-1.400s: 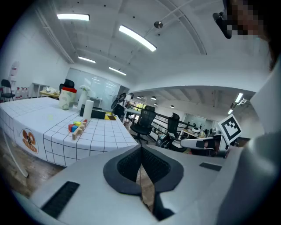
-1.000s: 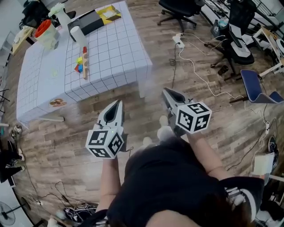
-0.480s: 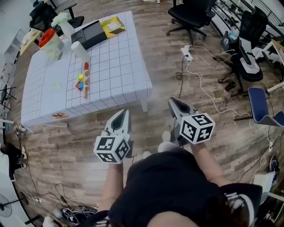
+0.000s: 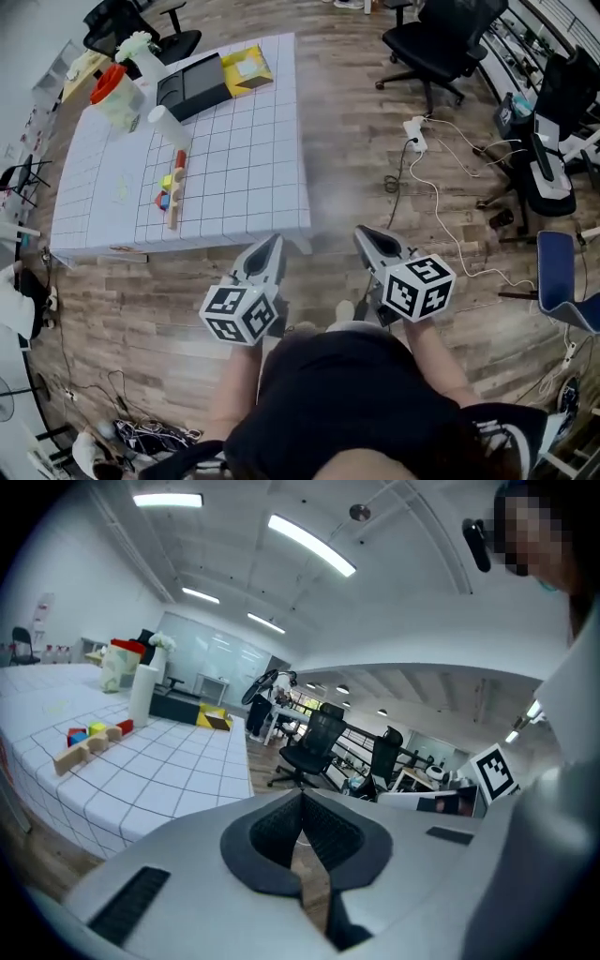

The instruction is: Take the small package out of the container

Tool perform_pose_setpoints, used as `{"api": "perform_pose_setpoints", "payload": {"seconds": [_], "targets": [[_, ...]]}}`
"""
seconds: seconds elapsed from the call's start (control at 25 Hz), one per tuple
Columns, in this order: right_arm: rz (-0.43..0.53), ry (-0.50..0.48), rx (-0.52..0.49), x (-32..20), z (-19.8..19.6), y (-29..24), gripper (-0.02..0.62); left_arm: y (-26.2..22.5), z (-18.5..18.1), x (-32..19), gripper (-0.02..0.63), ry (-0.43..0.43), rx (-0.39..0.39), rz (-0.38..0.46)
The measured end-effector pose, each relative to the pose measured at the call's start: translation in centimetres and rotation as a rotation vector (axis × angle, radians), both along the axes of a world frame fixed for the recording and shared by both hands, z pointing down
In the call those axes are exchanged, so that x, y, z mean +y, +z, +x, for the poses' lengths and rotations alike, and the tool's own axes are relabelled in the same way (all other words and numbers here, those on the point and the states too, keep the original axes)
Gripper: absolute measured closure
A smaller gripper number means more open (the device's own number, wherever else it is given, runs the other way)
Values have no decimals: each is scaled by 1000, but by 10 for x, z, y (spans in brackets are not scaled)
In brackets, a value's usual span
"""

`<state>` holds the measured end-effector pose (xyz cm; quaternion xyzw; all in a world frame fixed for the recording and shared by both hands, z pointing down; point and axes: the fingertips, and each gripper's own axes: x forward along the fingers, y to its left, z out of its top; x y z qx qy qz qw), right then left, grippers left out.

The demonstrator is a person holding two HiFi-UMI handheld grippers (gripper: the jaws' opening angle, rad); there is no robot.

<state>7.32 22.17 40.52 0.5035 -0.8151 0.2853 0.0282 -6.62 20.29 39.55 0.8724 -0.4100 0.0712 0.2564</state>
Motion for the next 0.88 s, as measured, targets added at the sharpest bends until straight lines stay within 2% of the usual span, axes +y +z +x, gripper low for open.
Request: {"api": "perform_pose_setpoints", "payload": {"seconds": [0.08, 0.16, 0.32, 0.64, 0.88], "targets": [[-2, -23, -5, -9, 8, 4, 581, -1, 16, -6, 583, -3, 30, -16], [-11, -38, -7, -20, 13, 11, 581, -2, 28, -12, 583, 0, 24, -20], [-37, -65, -45, -36, 10, 19, 581, -2, 32, -27, 583, -11, -17, -15], [-32, -85, 16, -86, 15, 16, 581, 16, 33, -94, 583, -40, -115, 1], [-46, -126, 48, -137, 8, 11, 581, 12, 41, -139, 583, 45, -164, 7]]}}
